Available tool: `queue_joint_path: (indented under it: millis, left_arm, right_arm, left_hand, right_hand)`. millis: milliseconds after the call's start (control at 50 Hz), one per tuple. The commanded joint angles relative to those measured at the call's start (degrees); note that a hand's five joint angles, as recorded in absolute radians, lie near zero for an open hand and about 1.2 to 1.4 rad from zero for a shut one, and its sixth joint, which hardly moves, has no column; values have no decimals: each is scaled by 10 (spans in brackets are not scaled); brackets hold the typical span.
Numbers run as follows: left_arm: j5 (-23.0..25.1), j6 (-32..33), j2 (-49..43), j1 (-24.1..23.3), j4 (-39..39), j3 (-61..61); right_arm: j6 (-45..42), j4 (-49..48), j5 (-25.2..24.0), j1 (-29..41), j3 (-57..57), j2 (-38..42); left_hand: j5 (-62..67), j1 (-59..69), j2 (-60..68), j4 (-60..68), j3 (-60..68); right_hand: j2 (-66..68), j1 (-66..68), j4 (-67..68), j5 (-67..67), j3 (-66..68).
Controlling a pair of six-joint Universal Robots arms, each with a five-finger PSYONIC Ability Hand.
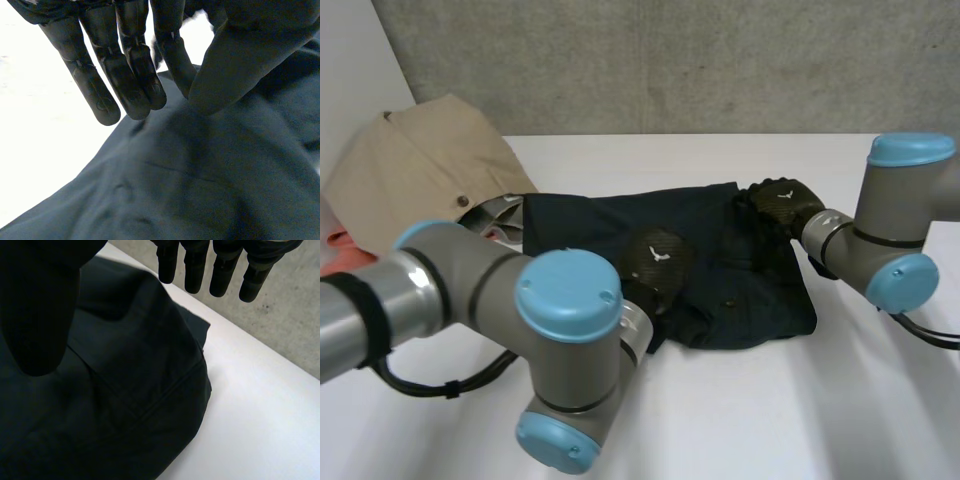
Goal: Fold the laundry.
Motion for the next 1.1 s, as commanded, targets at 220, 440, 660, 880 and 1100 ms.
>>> queue_joint_path:
  millis: [220, 440, 660, 880, 1100]
  left_arm:
    - [-12, -6, 160, 63, 6, -113]
    - [-9, -26, 160, 53, 19, -115]
    - [84, -46, 102, -10, 24, -120]
    - [81, -27, -30, -21, 52, -47]
    - [74, -14, 33, 15, 55, -60]
  right_arm:
    - [1, 11, 23, 2, -154, 128]
    - [-1, -2, 32, 6, -29, -31]
    - [-16, -18, 30, 7, 107, -131]
    - [-18, -17, 36, 7, 150, -169]
    - [-62, -11, 53, 6, 172, -182]
  left_hand:
    - [141, 144, 117, 115, 119]
    - [-260, -257, -285, -286, -283]
    - [-385, -382, -410, -411, -407]
    - [-290, -286, -314, -315, -312]
    - [141, 144, 117, 115, 119]
  right_hand:
    - [656, 650, 659, 665, 658]
    - [657, 651, 661, 667, 659]
    - [657, 651, 661, 667, 659]
    - [657, 651, 661, 667, 659]
    - [657, 651, 661, 667, 659]
